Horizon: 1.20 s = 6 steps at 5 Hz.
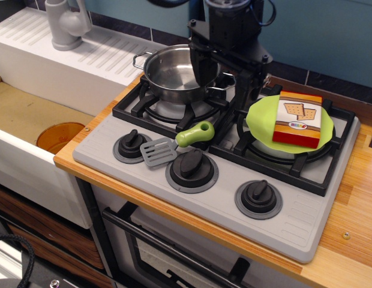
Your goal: Put crackerbox on plate and spatula in pot or pan on stove
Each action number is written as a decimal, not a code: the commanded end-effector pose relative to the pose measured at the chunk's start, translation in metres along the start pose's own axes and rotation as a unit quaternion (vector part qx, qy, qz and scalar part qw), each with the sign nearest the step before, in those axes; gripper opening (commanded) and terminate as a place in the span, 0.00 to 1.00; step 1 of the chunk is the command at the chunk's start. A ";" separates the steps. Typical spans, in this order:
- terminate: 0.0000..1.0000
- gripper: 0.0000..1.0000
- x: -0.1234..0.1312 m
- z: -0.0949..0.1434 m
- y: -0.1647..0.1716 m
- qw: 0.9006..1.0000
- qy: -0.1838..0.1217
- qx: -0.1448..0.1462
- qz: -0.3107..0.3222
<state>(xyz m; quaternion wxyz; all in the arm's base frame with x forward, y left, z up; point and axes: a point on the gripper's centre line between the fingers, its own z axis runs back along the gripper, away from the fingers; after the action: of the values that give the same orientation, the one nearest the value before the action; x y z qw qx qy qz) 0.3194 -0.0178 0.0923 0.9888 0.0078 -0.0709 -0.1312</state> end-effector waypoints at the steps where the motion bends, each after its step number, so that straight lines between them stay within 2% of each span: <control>1: 0.00 1.00 -0.007 0.008 0.020 0.999 -0.024 0.021 0.007; 3: 0.00 1.00 -0.013 -0.013 0.022 0.999 -0.049 0.022 0.011; 6: 0.00 1.00 -0.018 -0.031 0.018 0.997 -0.059 0.033 0.034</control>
<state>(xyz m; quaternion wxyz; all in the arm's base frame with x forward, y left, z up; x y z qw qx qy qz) 0.3042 0.0055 0.0470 0.9887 0.0256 -0.1154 -0.0923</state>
